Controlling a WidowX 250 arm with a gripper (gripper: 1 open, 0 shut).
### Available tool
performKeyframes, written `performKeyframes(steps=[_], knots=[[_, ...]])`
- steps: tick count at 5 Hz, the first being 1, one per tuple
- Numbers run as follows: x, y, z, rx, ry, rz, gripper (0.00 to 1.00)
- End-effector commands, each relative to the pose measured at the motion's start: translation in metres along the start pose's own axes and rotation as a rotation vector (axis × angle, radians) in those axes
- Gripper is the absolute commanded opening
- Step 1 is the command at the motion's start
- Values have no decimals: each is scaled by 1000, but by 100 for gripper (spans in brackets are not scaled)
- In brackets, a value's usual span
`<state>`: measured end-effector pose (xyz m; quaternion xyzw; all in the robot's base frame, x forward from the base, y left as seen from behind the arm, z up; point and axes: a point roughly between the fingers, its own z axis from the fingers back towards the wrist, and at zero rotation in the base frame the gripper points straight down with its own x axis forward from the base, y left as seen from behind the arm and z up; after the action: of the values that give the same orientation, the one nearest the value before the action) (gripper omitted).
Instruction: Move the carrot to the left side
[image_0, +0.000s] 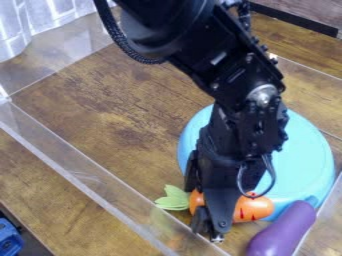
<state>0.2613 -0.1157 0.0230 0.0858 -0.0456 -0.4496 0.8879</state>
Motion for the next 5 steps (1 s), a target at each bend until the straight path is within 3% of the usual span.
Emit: performKeyframes(steps=[1,5], knots=[[-22,-4,-21,-27,77,1,0],[-26,0,-26,-20,90,5,0]])
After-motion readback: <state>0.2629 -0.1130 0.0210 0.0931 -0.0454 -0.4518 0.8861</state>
